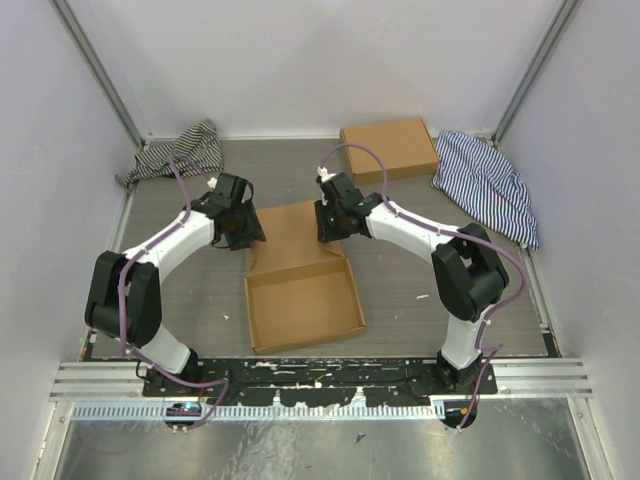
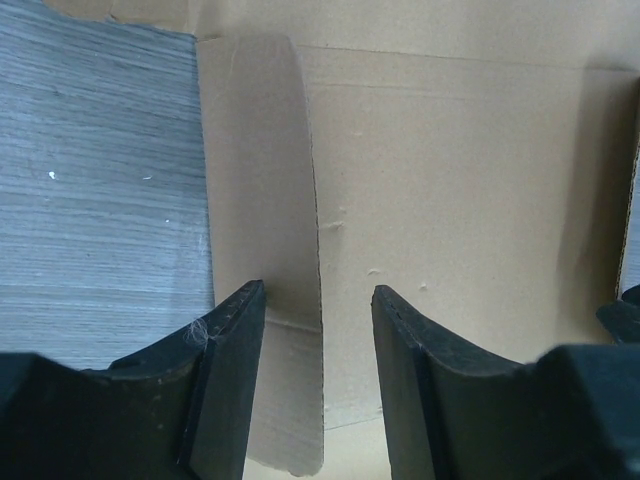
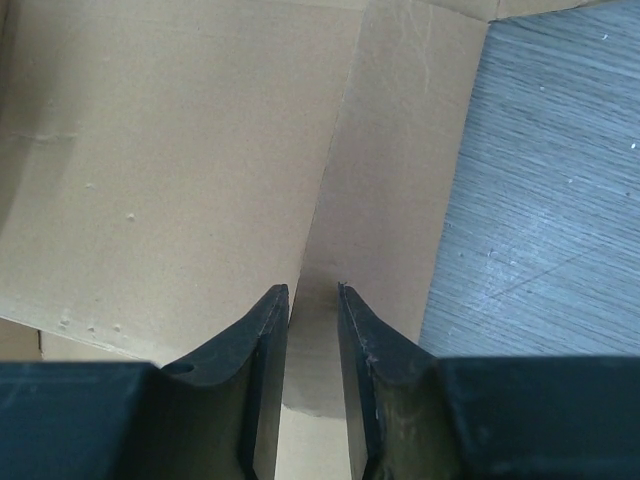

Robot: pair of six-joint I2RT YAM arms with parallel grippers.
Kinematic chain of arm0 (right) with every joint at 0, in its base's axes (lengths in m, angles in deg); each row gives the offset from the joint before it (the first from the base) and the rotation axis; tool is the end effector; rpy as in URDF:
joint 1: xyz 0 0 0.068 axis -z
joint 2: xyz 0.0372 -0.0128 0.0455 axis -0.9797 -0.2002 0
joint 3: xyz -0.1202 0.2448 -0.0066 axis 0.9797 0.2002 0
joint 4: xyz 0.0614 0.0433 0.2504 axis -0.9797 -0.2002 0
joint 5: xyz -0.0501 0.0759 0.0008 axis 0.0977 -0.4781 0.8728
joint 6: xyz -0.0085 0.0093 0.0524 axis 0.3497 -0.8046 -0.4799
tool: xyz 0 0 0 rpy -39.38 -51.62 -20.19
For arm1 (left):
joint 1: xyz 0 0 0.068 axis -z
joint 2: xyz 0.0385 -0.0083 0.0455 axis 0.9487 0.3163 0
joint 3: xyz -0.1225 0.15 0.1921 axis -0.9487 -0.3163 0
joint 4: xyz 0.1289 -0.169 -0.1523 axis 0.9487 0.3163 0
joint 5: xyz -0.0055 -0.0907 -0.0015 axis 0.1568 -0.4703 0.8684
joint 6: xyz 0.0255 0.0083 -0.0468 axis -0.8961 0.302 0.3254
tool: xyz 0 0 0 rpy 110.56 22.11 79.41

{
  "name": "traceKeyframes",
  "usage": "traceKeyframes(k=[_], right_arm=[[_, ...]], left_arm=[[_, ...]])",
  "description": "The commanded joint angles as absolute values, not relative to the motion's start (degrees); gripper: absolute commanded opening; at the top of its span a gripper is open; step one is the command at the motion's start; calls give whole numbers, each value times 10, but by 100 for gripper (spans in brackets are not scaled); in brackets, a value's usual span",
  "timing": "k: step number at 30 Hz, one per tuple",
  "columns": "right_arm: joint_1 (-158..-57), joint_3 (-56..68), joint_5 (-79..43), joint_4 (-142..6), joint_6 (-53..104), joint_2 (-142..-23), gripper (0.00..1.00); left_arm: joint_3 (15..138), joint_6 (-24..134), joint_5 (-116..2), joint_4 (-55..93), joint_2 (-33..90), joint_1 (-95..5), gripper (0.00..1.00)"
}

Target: Fold the paper box

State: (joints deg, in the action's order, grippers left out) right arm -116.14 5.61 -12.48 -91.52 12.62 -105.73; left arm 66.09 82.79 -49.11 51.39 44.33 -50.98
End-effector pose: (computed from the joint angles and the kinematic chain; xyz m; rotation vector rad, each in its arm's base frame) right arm 0.3132 0.2436 0.2198 -0.4088 2.5064 0.4593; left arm 0.3031 -0.1139 0.2163 -0.4369 2.6197 -0.3671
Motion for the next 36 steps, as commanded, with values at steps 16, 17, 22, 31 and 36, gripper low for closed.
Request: traceKeyframes(k=[16,17,22,31,36], right_arm=[[-1204,35,-117,-928,106,-1100,42],[-1205,34,-115,-929,105,-1101,43],[-1208,34,-110,-933,104,-1102,44],[-1208,35,-81,-939,98,-1091,44],[-1209,36,-56,-940,91,-1080,44]], left_arm=[[698,812,-477,562,507,-464,53],[701,812,-476,563,510,-461,53],[716,808,-461,581,528,-447,53],[725,802,-406,611,499,-443,52],[738,796,-357,641,471,-443,49]])
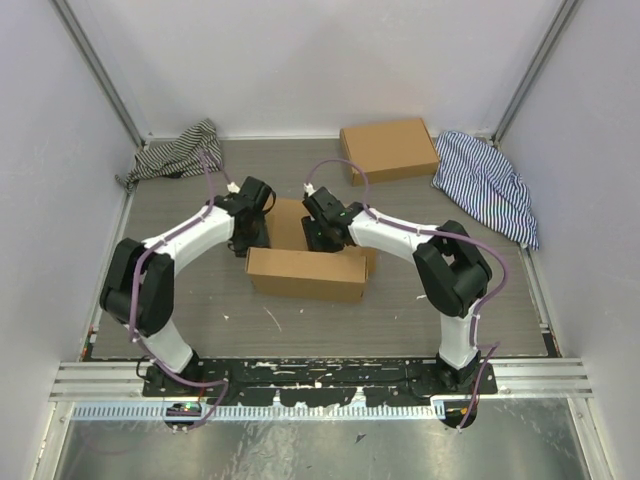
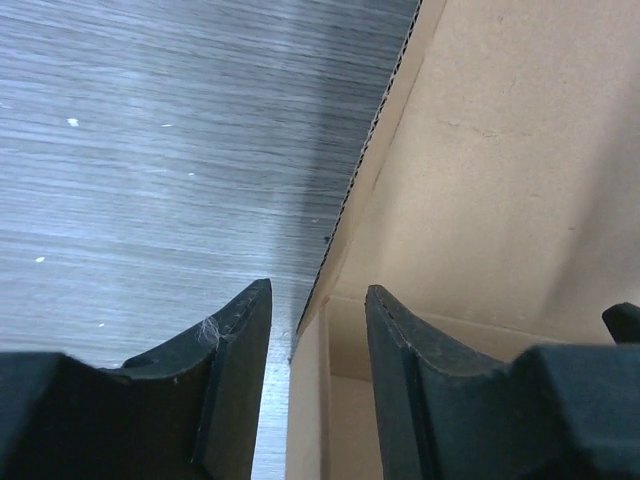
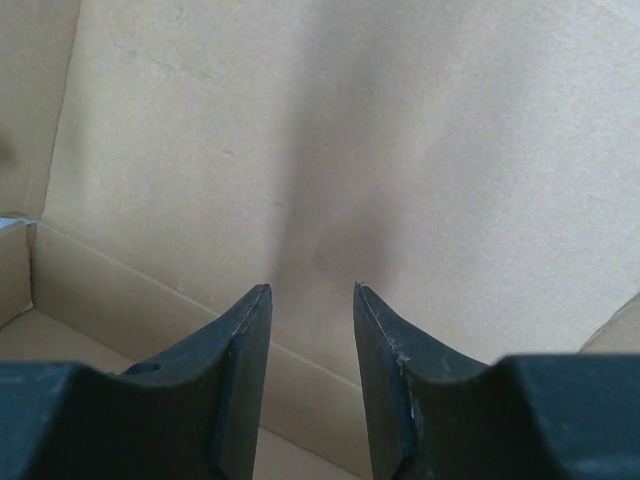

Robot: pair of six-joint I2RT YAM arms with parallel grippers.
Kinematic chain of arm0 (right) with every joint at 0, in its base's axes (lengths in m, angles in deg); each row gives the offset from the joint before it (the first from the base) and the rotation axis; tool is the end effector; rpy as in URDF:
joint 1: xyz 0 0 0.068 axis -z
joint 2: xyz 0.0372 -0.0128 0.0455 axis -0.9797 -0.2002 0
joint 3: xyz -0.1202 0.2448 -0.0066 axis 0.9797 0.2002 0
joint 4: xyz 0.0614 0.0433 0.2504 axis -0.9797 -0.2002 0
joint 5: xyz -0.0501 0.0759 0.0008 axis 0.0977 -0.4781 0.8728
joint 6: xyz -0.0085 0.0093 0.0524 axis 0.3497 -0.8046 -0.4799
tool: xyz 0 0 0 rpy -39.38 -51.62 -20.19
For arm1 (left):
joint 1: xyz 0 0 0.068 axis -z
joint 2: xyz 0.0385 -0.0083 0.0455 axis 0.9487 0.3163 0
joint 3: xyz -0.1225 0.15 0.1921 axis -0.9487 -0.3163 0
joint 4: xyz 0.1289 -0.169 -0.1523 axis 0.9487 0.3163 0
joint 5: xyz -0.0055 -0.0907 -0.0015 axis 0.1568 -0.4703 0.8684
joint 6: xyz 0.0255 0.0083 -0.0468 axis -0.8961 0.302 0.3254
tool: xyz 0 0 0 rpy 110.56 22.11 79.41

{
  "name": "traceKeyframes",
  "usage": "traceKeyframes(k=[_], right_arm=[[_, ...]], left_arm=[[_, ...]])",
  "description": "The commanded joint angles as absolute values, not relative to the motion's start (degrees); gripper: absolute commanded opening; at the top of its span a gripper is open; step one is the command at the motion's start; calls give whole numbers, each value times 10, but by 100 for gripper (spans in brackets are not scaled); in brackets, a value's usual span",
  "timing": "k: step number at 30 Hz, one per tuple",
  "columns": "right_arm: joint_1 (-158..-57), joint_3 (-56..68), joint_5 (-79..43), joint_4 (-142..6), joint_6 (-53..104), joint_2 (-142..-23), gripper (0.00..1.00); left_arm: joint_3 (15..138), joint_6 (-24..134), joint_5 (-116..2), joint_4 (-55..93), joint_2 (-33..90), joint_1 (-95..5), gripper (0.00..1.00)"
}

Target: Fold the paper box

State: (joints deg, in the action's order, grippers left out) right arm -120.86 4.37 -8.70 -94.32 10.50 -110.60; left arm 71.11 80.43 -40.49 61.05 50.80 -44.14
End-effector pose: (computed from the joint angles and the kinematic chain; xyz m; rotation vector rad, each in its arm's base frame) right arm 0.2988 0.2715 0.1910 -0.4565 2.5974 0.3620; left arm 0.2975 -0.1484 0.1993 -0.2716 2.7610 -0.0811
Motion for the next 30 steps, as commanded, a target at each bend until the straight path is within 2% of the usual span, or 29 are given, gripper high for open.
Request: traceKeyframes(k=[1,13,17,27,28,30], right_arm=[[-1209,38,-52,-939,90,-1074,44],[-1255,112,3,-955,85,-904,44],[-1303,177,36,-978,54,-827,44],[-1448,314,146,-1059,-92,-658,44],[-1451,316,159,-1070,-109,-650,46],[-1450,314,195,-1086,-128,-642,60]], left_arm=[[739,796,-350,645,464,-443,48],[677,820,-340,670,298,-421,48],[624,853,-350,674,208,-374,44],[548,934,-285,772,30,-274,43],[547,931,-276,775,22,-273,44],[557,919,-245,780,19,-273,46]])
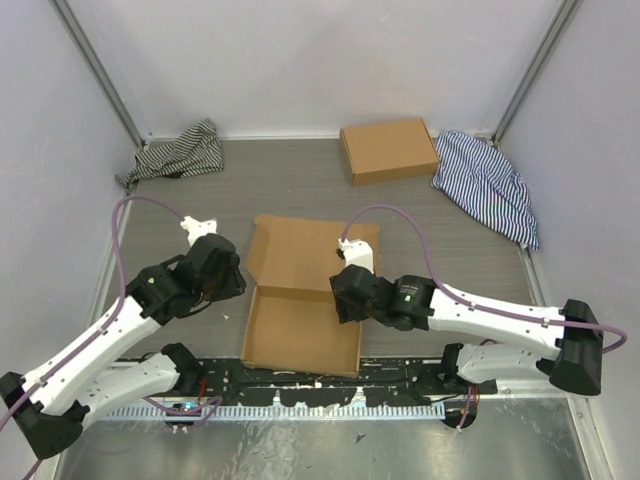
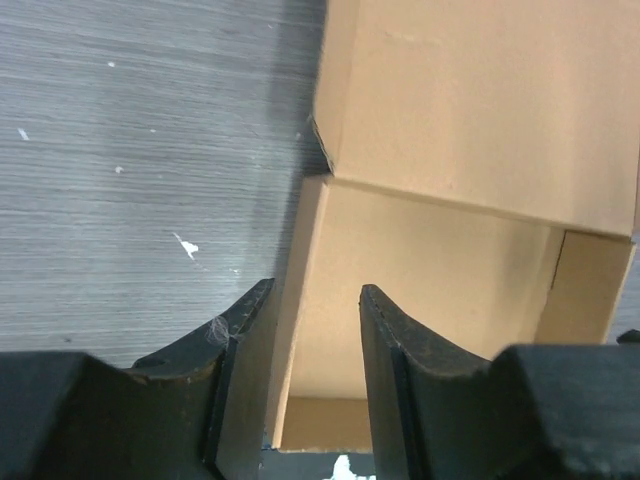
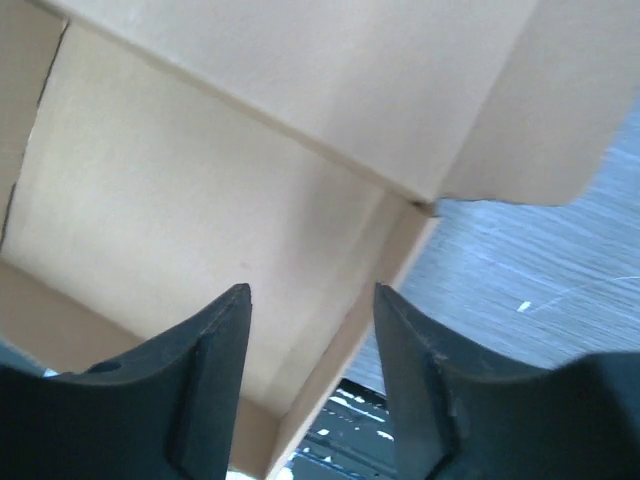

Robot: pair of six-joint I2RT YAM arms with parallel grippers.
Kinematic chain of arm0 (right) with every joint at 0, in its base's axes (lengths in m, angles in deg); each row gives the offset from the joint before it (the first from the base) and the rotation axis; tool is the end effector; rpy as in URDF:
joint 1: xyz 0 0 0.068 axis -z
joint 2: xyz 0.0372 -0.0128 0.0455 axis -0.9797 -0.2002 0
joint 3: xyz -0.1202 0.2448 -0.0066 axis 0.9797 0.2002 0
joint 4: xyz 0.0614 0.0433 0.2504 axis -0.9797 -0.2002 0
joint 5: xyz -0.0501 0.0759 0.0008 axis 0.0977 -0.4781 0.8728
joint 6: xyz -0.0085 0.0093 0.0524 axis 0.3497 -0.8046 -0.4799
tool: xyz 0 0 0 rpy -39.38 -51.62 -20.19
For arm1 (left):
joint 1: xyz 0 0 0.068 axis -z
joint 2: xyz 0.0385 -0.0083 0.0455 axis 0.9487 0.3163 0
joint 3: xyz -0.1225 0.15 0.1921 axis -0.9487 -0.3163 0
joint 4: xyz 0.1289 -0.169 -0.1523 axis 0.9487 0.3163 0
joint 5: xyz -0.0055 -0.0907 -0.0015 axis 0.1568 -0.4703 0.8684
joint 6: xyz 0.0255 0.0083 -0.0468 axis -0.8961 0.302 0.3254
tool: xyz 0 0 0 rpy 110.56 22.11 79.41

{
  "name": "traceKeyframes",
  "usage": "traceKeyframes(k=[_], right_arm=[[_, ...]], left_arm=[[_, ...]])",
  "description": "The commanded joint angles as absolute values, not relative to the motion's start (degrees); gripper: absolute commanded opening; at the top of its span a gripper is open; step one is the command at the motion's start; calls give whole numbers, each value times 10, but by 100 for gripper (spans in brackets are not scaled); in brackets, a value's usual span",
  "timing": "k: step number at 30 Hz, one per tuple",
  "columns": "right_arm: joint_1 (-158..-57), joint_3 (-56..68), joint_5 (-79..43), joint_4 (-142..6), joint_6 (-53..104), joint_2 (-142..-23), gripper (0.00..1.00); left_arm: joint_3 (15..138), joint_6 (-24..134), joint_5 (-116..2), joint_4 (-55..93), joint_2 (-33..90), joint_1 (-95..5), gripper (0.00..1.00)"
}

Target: Fold the paper box

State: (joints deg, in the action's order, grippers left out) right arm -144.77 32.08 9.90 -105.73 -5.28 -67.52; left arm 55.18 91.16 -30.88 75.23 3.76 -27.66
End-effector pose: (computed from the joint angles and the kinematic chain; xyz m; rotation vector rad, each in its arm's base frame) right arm 0.1026 0.2032 0.2553 -0.4714 2.4263 0.3494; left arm 0.1233 -0.1033 0.2926 -0.2155 2.4564 -0.3096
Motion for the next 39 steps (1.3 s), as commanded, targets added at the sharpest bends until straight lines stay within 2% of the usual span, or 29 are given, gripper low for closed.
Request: traceKeyframes(k=[1,5,6,9,13,16,23,27,30,39], right_arm=[[-1450,306,216,-1094,-134,-643,68],[-1399,239,267,-1120,-111,-683,91],[-1367,224,260,-1117,-95,-696,92],[-1258,201,187,-1080,-35,-719,92],[-1123,189,76,-1026,21,-744,91],[-1074,171,16,-1014,55,-784,90],[-1016,170,-104,-968,81,-851,77],[-992,170,-158,-950,88,-870,62],[-989,157,-173,-951,94,-891,55],[-987,147,-177,-952,101,-925,50]], left_arm=[[566,910,-232,780,25,-273,48],[618,870,-185,765,81,-274,55],[631,856,-175,759,101,-276,57],[677,816,-158,747,164,-311,66],[706,762,-258,691,231,-424,66],[715,742,-352,637,286,-495,64],[776,722,-488,611,408,-525,57],[779,728,-534,582,440,-537,57],[799,725,-547,584,472,-541,56],[858,714,-525,630,558,-544,54]])
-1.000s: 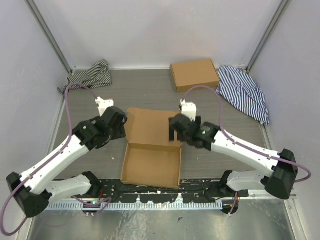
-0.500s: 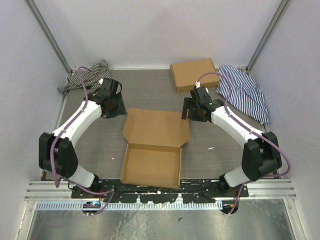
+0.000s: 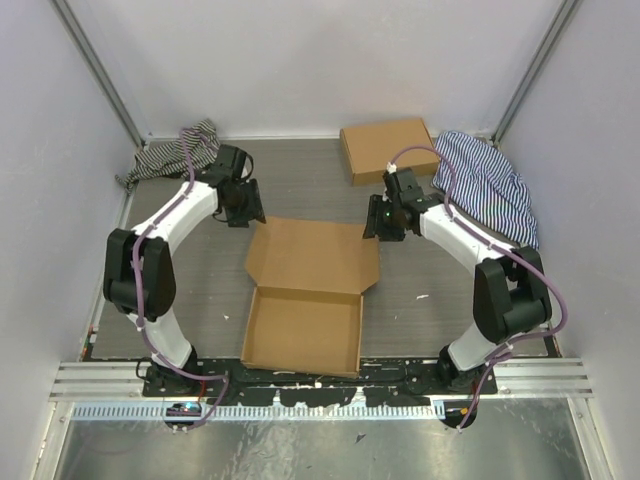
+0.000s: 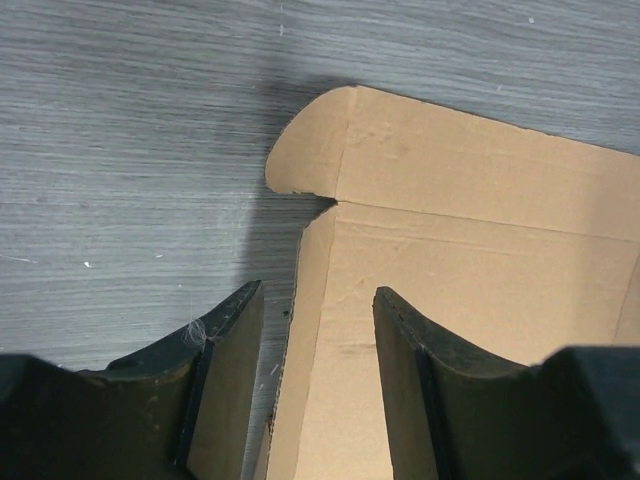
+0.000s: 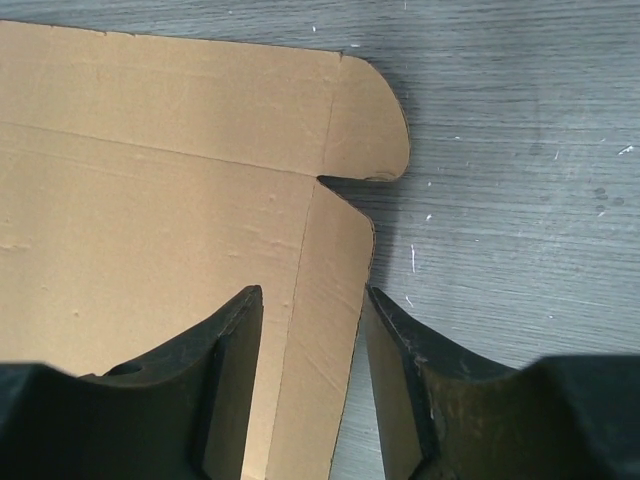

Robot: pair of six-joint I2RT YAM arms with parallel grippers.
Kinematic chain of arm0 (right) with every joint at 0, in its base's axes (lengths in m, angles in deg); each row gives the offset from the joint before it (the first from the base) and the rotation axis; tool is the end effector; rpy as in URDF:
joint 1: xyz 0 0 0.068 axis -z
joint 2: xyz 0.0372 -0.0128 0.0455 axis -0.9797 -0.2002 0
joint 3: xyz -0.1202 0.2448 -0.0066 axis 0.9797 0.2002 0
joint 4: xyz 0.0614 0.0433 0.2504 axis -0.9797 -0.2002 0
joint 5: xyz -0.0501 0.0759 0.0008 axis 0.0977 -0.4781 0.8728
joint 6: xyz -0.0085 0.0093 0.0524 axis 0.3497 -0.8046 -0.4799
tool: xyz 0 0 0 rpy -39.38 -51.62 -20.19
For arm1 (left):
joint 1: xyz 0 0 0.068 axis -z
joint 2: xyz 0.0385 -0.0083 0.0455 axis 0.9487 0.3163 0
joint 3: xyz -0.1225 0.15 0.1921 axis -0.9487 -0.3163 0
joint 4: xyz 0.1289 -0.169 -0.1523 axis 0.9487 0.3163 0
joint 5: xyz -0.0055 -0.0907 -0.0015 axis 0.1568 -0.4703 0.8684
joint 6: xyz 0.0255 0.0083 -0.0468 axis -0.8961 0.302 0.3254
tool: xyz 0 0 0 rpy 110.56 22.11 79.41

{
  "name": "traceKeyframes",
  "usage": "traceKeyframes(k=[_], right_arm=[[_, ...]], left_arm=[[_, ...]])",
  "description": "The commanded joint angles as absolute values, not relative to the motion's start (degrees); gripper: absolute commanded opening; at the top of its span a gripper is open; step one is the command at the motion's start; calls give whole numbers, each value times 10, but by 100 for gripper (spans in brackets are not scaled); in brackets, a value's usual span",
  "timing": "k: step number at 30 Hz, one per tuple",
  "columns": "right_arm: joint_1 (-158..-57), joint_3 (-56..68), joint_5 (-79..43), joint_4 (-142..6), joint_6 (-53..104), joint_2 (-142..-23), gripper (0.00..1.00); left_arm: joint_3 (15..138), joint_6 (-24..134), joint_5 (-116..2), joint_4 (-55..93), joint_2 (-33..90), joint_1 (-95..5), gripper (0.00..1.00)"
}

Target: Fold the paper box

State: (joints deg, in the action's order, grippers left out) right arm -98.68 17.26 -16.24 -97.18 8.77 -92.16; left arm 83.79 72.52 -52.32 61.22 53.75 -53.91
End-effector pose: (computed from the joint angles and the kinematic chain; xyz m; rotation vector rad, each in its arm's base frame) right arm 0.3094 0.1179 0.2321 0.0384 2.5934 0.4198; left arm 0.3533 -0.1146 0.2462 -0.2511 2.6654 -0.3481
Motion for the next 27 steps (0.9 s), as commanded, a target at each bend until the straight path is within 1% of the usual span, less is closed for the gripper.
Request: traceKeyframes(k=[1,19,25,27], right_arm=[[-987,147,-176,-952,102,-926,50],[-986,176,-153,-938,99,-941,50],[-986,174,-164,-934,100,-954,47],[-987,173,-170,-933,101,-957,44]], left_arm=[[858,714,-520,631,560,-545,54],[871,718,-542,622,610,-554,53],[872,723,-558,614,612,-554,51],[873,723,-562,614,618,-554,50]])
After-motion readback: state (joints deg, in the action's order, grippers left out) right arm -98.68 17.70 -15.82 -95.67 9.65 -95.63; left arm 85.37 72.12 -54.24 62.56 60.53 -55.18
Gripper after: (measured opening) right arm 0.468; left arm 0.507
